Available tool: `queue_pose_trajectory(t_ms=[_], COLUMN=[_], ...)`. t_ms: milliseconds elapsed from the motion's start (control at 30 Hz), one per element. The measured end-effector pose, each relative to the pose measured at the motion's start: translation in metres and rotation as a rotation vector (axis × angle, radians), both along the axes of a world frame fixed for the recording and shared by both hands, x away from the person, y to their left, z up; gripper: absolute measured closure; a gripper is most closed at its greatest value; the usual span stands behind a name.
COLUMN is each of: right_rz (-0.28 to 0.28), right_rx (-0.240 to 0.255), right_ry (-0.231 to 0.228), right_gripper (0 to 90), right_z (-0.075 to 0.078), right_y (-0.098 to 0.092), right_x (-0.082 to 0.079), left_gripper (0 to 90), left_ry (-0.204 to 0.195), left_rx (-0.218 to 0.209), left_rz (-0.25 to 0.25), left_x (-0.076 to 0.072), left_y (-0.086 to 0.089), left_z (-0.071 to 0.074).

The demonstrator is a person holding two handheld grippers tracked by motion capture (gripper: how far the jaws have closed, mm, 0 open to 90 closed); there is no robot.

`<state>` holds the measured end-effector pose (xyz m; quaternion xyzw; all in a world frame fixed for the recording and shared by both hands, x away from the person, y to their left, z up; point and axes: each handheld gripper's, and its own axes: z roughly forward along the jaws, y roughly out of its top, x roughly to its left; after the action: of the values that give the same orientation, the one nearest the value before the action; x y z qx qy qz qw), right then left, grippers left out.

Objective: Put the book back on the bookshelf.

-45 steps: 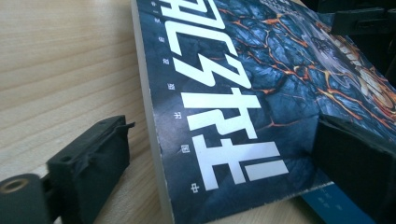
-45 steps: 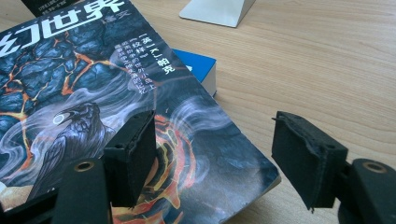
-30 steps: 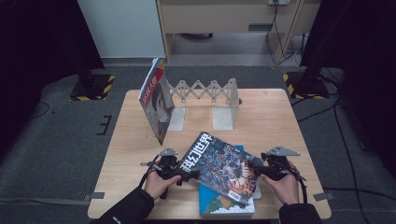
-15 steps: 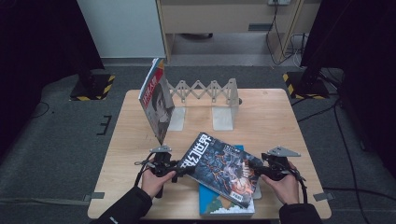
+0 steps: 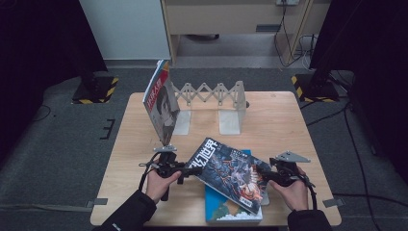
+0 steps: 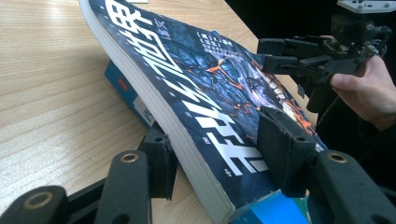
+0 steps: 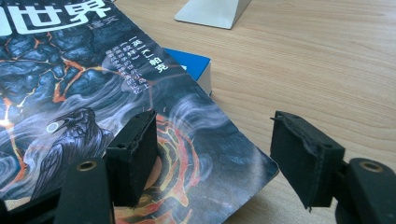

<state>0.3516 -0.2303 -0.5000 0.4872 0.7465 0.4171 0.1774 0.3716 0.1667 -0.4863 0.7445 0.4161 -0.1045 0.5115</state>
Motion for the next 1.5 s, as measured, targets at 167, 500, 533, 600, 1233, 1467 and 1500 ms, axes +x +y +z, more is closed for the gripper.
queue_pose_trajectory(t_ms=[167,500,533,600,1233,1467,1500], right_rz=[0.001,0.002,0.004,0.007,-0.036,-0.049,-0.055], right_rx=[0.002,0.002,0.002,0.007,0.017,0.012,0.015], right_ry=[0.000,-0.002,0.002,-0.001,-0.023,-0.025,-0.023], right_gripper=[32.0,29.0,28.7,27.5,26.2,25.9,25.9], right_z=[0.000,0.000,0.001,0.001,0.005,0.005,0.005], right_y=[0.000,0.001,0.001,0.002,-0.009,-0.012,-0.012], right_x=[0.000,0.001,0.002,0.002,0.003,0.004,0.004], left_gripper=[48.1,56.7,57.9,60.2,73.2,76.8,77.3], left_ry=[0.040,0.078,0.072,0.069,0.013,-0.012,-0.015], left_rx=[0.002,-0.016,-0.019,-0.024,-0.037,-0.066,-0.073], left_rz=[-0.033,-0.029,-0.031,-0.030,0.052,0.090,0.098], left_x=[0.004,0.005,0.004,0.003,0.000,-0.001,-0.001], left_y=[-0.011,-0.016,-0.016,-0.016,0.007,0.018,0.020], left_z=[-0.005,0.000,0.002,0.007,0.050,0.064,0.066])
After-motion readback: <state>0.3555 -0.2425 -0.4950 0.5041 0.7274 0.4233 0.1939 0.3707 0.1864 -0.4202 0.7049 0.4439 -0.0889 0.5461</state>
